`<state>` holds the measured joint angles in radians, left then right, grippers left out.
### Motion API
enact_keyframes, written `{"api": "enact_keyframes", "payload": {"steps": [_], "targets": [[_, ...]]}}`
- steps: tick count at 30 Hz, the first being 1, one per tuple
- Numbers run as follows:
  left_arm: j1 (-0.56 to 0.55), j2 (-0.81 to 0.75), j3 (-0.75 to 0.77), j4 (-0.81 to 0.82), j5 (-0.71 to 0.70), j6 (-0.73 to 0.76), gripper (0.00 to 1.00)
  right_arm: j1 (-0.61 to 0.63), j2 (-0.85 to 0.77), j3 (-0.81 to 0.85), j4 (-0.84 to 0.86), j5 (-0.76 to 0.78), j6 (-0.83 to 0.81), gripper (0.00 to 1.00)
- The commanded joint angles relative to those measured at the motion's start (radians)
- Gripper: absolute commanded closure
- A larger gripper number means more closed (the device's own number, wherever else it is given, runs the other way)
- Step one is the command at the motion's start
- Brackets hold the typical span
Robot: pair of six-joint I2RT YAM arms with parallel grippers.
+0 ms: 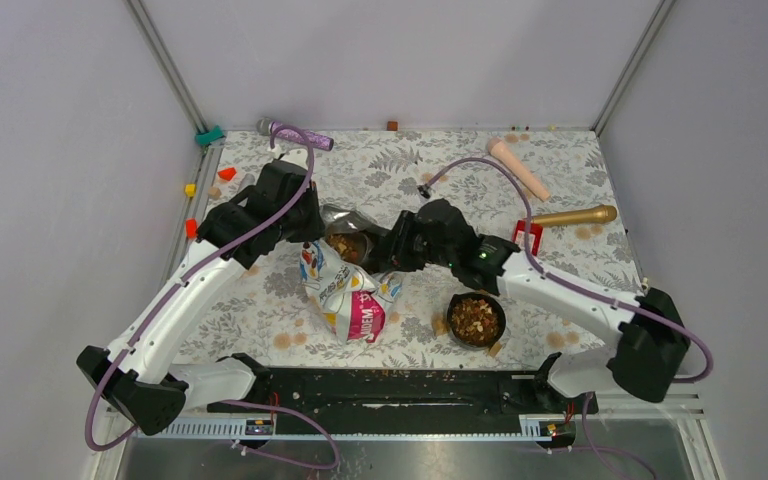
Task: Serve the pet food
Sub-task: Collect the pet food from the pet food bag.
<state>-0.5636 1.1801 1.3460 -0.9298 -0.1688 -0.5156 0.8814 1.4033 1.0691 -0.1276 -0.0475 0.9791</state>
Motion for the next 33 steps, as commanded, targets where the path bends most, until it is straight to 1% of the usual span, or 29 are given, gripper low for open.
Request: {"api": "enact_keyframes", "payload": {"steps": [1, 6, 9, 20, 21, 24, 26, 29, 30, 32, 33], "targets": [[0.006, -0.014, 0.016, 0.022, -0.020, 0.016, 1.00, 0.004, -0.193, -0.071, 0.268, 0.003, 0.105, 1.00], [0.006, -0.009, 0.017, 0.022, -0.015, 0.016, 1.00, 0.004, -0.340, -0.157, 0.250, 0.086, 0.110, 1.00], [0.005, -0.011, 0.017, 0.023, -0.012, 0.016, 1.00, 0.004, -0.393, -0.185, 0.238, 0.099, 0.112, 1.00], [0.005, -0.016, 0.018, 0.022, -0.005, 0.016, 1.00, 0.004, -0.442, -0.215, 0.241, 0.117, 0.107, 1.00], [0.005, -0.016, 0.017, 0.023, -0.009, 0.016, 1.00, 0.004, -0.436, -0.203, 0.222, 0.121, 0.092, 1.00], [0.006, -0.014, 0.016, 0.022, -0.013, 0.016, 1.00, 0.004, -0.395, -0.120, 0.072, 0.097, 0.025, 1.00], [0.005, -0.013, 0.018, 0.023, -0.016, 0.016, 1.00, 0.004, -0.401, -0.111, 0.054, 0.085, -0.009, 1.00], [0.005, -0.014, 0.016, 0.023, -0.021, 0.017, 1.00, 0.005, -0.450, -0.148, 0.067, 0.162, -0.016, 1.00], [0.005, -0.012, 0.017, 0.022, -0.021, 0.016, 1.00, 0.004, -0.445, -0.134, 0.044, 0.153, -0.030, 1.00], [0.005, -0.010, 0.017, 0.023, -0.023, 0.015, 1.00, 0.005, -0.435, -0.073, -0.075, 0.163, -0.083, 1.00], [0.006, -0.010, 0.016, 0.022, -0.024, 0.016, 1.00, 0.006, -0.442, -0.083, -0.079, 0.188, -0.081, 1.00]]}}
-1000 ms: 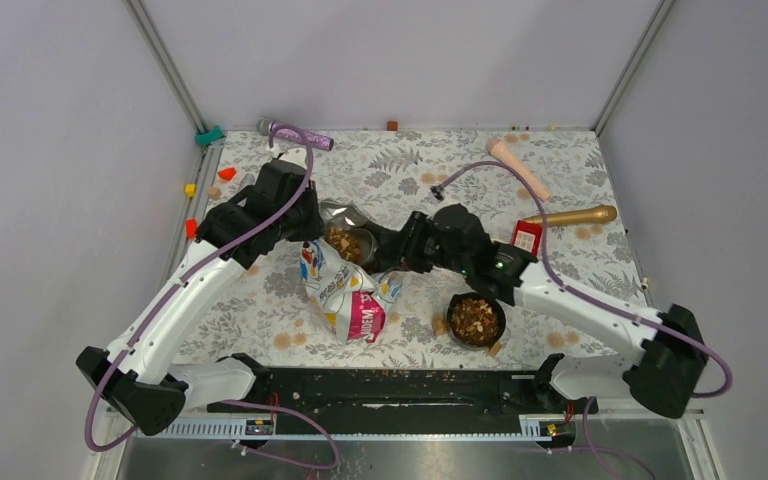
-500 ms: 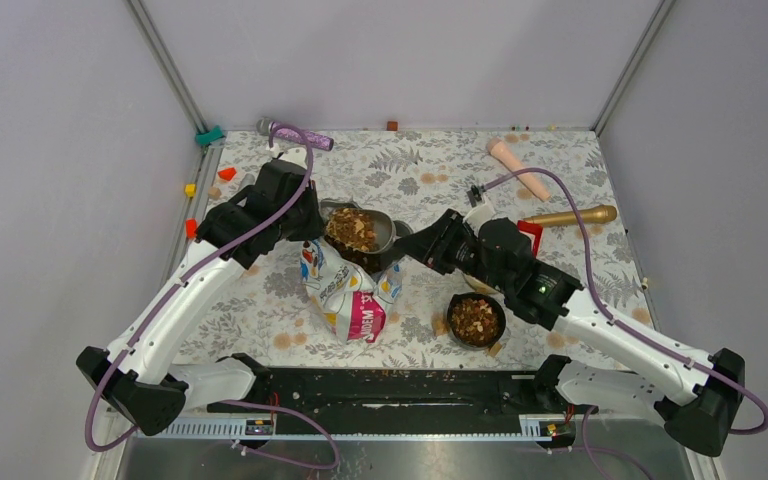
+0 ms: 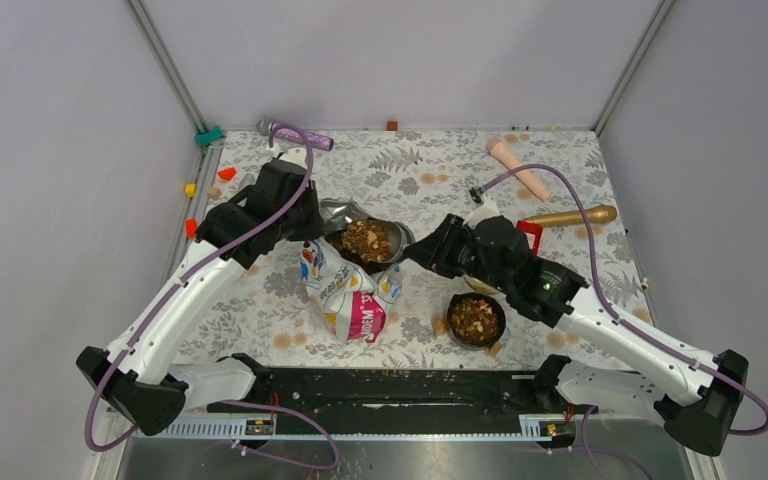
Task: Serve the pet food
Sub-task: Collect the pet food from the pet food bag.
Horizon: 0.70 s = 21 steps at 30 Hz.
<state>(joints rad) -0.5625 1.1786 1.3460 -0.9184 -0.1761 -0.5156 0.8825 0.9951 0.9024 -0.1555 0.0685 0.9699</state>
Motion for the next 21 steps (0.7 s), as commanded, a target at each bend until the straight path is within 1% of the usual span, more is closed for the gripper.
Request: {"api": "enact_keyframes", "payload": {"steps": [1, 2, 4, 6, 7, 9, 10, 11, 14, 18, 21], "targets": [[0.004, -0.008, 0.017, 0.011, -0.018, 0.016, 1.00, 0.006, -0.038, 0.053, 0.001, 0.070, -0.058, 1.00], [0.004, -0.006, 0.016, 0.012, -0.019, 0.016, 1.00, 0.005, -0.030, 0.038, 0.024, 0.049, -0.043, 1.00], [0.004, -0.006, 0.016, 0.010, -0.018, 0.016, 1.00, 0.005, -0.013, 0.055, -0.010, 0.008, -0.054, 1.00], [0.004, -0.007, 0.017, 0.010, -0.019, 0.017, 1.00, 0.005, -0.041, 0.028, 0.020, 0.038, -0.053, 1.00], [0.004, -0.007, 0.017, 0.011, -0.020, 0.016, 1.00, 0.006, -0.047, 0.022, 0.022, 0.028, -0.067, 1.00], [0.004, -0.007, 0.016, 0.011, -0.020, 0.017, 1.00, 0.006, -0.011, 0.095, -0.102, -0.007, -0.112, 1.00], [0.004, -0.004, 0.017, 0.010, -0.020, 0.018, 1.00, 0.006, -0.004, 0.109, -0.123, -0.012, -0.114, 1.00], [0.005, -0.002, 0.017, 0.010, -0.019, 0.018, 1.00, 0.004, -0.023, 0.088, -0.100, -0.004, -0.100, 1.00], [0.005, 0.003, 0.017, 0.011, -0.028, 0.018, 1.00, 0.002, -0.105, -0.019, 0.066, 0.007, -0.023, 1.00], [0.004, -0.001, 0.017, 0.010, -0.015, 0.018, 1.00, 0.002, -0.157, -0.073, 0.115, -0.002, 0.052, 1.00], [0.004, -0.006, 0.016, 0.011, -0.016, 0.016, 1.00, 0.002, -0.203, -0.149, 0.212, -0.003, 0.125, 1.00]]}}
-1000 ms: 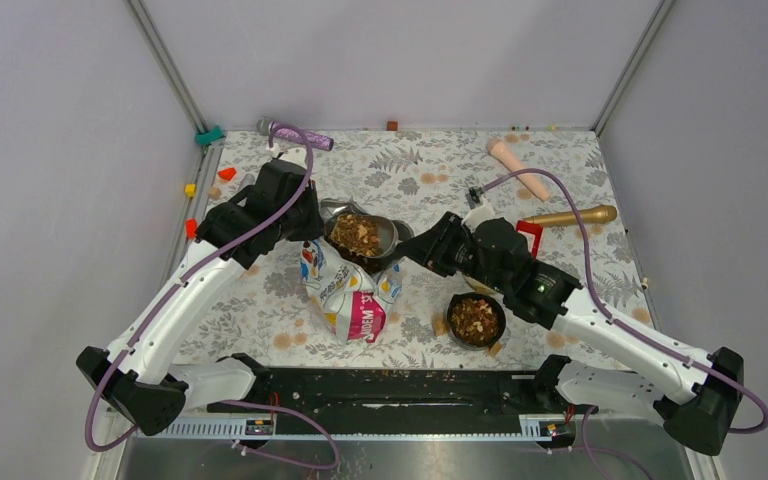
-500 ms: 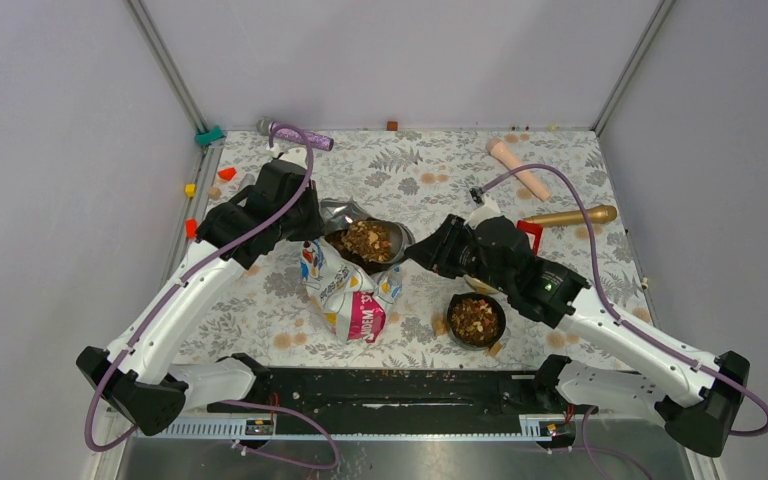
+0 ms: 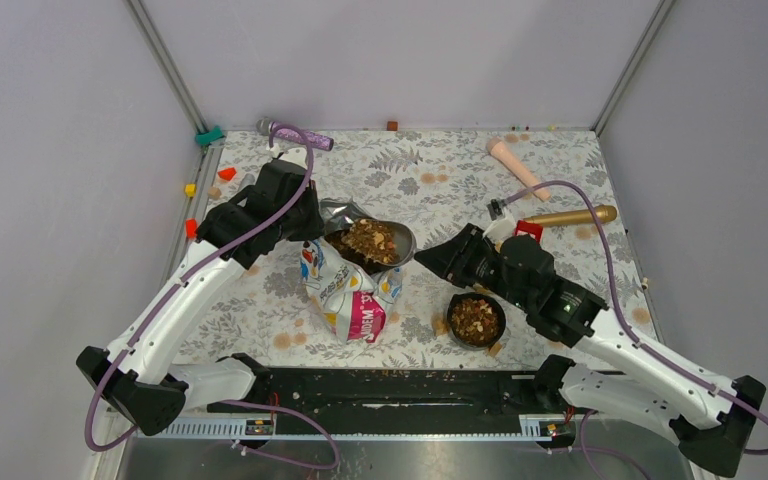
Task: Serve the pet food
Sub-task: Collect the pet food from the pet food bag.
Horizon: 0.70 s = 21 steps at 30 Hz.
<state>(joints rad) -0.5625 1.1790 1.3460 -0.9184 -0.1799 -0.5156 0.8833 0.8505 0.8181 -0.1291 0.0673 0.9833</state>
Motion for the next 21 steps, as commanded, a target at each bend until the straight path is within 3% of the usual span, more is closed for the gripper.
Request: {"api": "enact_keyframes", "payload": {"steps": [1, 8, 14, 21], "targets": [[0.004, -0.008, 0.017, 0.011, -0.012, 0.016, 1.00, 0.002, -0.072, -0.084, 0.218, -0.002, 0.125, 1.00], [0.004, -0.009, 0.018, 0.011, -0.010, 0.016, 1.00, 0.002, -0.115, -0.192, 0.381, -0.016, 0.237, 1.00], [0.005, -0.010, 0.018, 0.010, -0.012, 0.016, 1.00, 0.002, -0.059, -0.280, 0.613, -0.063, 0.324, 1.00], [0.005, -0.013, 0.018, 0.011, -0.008, 0.016, 1.00, 0.002, -0.043, -0.336, 0.768, -0.051, 0.381, 1.00]]}}
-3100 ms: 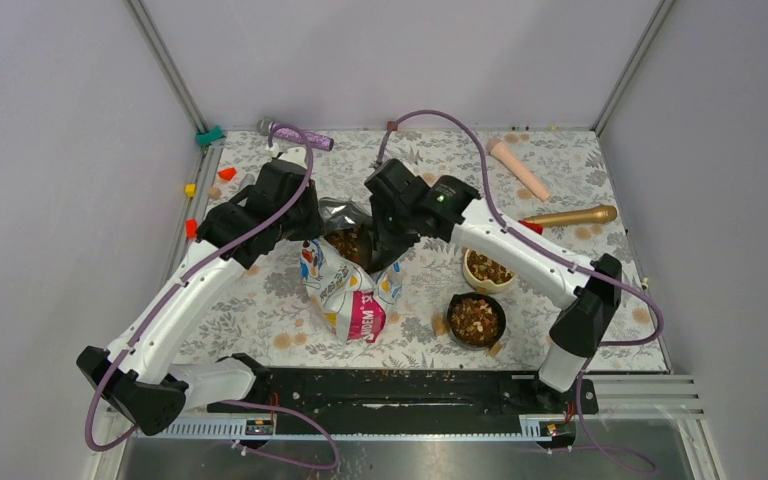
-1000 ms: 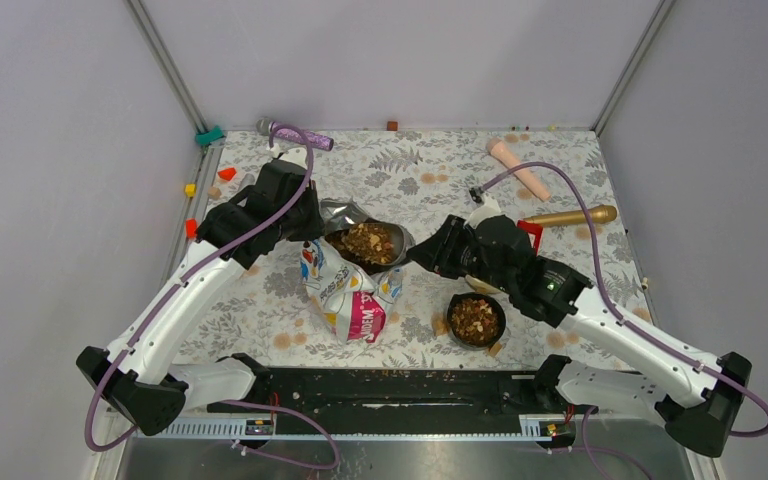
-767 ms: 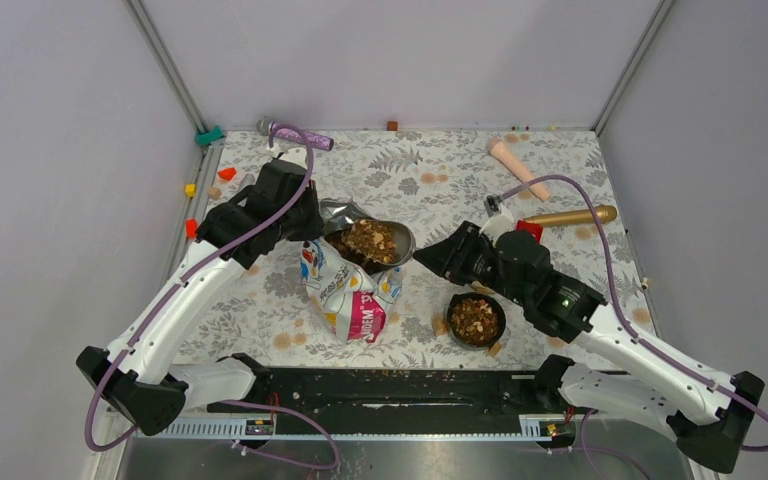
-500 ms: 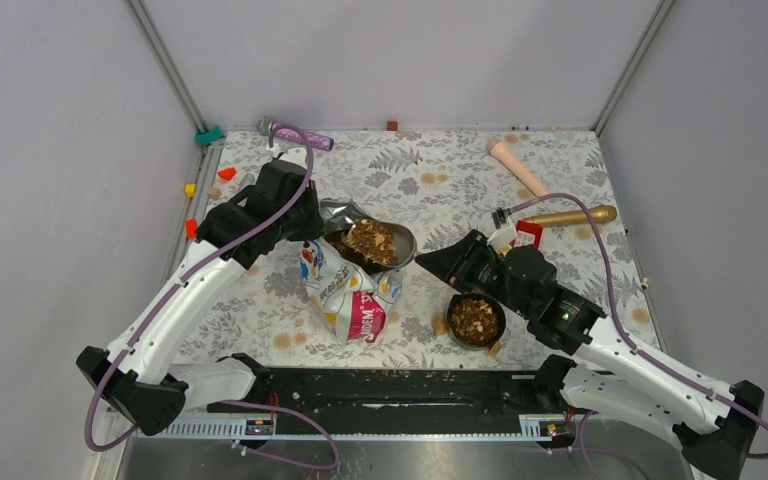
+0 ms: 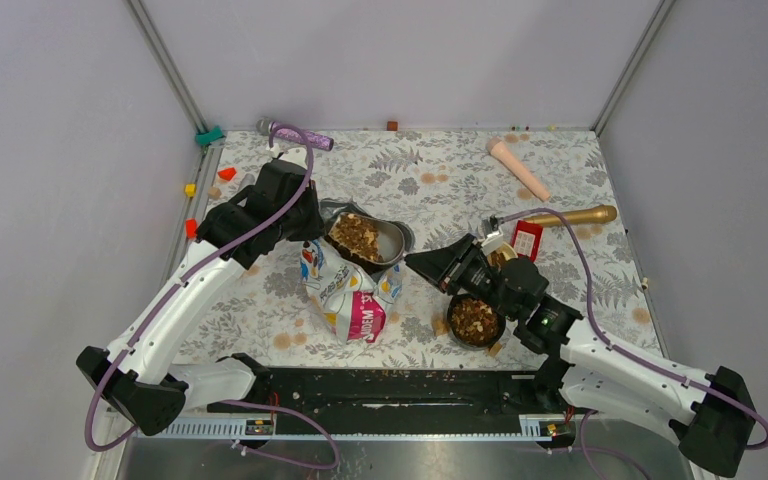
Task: Serve the pet food
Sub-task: Collect the pet food from the pet food bag.
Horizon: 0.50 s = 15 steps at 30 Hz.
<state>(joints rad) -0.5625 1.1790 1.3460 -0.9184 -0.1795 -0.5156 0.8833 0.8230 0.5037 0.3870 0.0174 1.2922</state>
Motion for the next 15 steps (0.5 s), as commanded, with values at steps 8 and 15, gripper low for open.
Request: {"api": "enact_keyframes", "payload": {"steps": [8, 15], "targets": [[0.004, -0.012, 0.018, 0.010, -0.009, 0.016, 1.00, 0.002, -0.083, -0.054, 0.223, 0.049, 0.063, 1.00], [0.004, -0.010, 0.018, 0.011, -0.009, 0.016, 1.00, 0.001, -0.104, -0.060, 0.242, 0.045, 0.070, 1.00]]}}
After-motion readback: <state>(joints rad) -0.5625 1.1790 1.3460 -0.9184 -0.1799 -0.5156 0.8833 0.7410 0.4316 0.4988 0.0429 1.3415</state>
